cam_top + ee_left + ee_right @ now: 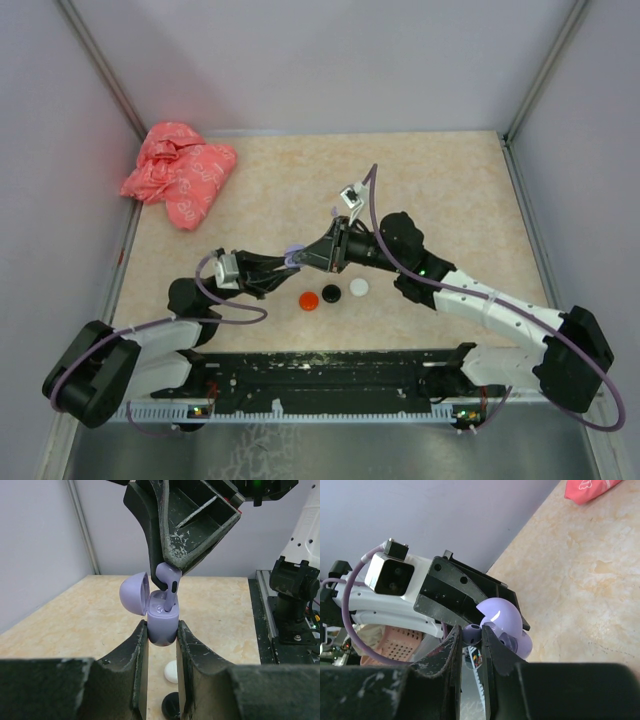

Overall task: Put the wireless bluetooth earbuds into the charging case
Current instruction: Place the earbud in the charging case.

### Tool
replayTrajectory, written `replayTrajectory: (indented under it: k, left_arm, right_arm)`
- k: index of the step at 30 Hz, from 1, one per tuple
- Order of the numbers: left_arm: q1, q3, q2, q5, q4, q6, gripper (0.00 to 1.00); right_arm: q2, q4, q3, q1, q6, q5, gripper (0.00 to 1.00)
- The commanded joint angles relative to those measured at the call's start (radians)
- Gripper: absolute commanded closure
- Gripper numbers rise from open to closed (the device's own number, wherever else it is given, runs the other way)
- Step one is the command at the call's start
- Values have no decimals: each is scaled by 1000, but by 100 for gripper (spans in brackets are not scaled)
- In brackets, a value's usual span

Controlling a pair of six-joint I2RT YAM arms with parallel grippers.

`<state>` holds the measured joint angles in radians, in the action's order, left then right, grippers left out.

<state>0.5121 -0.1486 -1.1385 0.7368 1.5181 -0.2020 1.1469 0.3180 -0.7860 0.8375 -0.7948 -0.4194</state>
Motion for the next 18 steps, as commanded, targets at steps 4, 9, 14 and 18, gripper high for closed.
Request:
replayTrajectory:
  k: [4, 9, 14, 18]
  left_arm:
    - [-5, -3, 33, -4, 271, 22, 100]
    - [-5, -3, 30, -6, 263, 33, 100]
    - [-3, -3, 23, -2, 264, 43, 100]
    - [-3, -3, 29, -5, 240, 56, 100]
  right_arm:
    - [-9, -28, 22, -1, -12, 75, 99]
    - [-11, -52, 19, 7, -7, 93, 99]
    - [0, -91, -3, 27, 16, 121, 99]
    - [6, -124, -26, 45, 44, 140, 92]
